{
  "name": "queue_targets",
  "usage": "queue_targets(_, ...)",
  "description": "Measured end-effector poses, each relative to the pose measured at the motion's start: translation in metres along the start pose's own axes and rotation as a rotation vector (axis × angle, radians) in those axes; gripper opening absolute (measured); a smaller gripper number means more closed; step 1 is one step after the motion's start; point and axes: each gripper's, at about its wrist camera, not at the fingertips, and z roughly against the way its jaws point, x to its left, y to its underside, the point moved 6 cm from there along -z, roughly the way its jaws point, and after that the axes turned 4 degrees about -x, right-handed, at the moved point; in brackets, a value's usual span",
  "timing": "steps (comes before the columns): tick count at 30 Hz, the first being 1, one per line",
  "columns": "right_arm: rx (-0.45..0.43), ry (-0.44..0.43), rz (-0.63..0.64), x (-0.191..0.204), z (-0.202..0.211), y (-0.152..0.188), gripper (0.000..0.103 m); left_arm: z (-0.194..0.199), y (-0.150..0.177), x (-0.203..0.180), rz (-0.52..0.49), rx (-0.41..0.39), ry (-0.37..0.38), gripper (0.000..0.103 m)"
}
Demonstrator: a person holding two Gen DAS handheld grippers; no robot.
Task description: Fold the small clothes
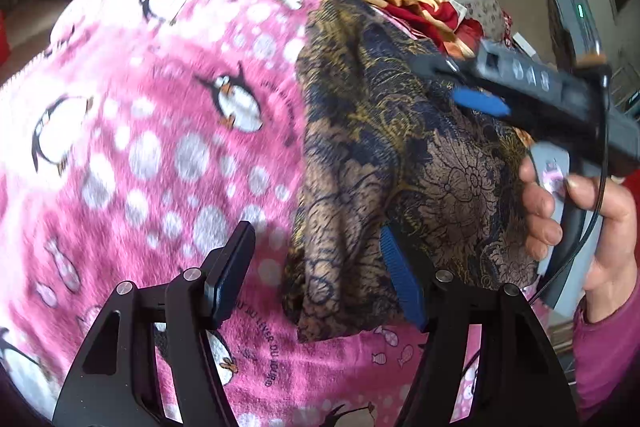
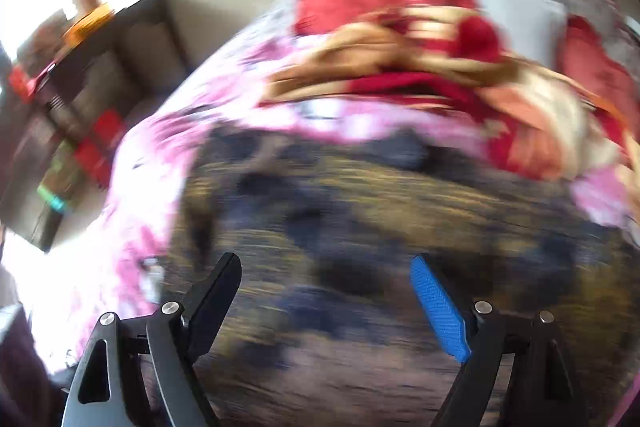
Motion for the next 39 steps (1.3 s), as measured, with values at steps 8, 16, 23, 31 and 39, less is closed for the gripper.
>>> queue_targets(8, 0.105, 0.039, 0.114, 0.062, -0.050, -0.022, 0.095, 0.002, 0.004, 0.005, 0.002, -0.007, 0.035, 0.071)
queue_targets(16, 0.163, 0.238, 0.280, 0.071, -0.081, -0.015, 0.098, -0.003, 0.004, -0.001, -0.022, -0.017, 0.036, 0.077)
queue_targets(23, 0.139, 0.228, 0.354, 0.064, -0.060, -0.005, 0.052, -0.005, 0.005, -0.013, -0.067, -0.019, -0.014, 0.077)
queue_targets(31, 0.125, 0.028, 0.199, 0.037, -0.022, -0.011, 0.032, -0.022, -0.005, -0.046, -0.130, -0.022, -0.051, 0.077)
queue_targets(39, 0.084, -0.040, 0.170, 0.029, 0.006, -0.013, 0.029, -0.016, -0.019, -0.083, -0.162, -0.007, 0.092, 0.017)
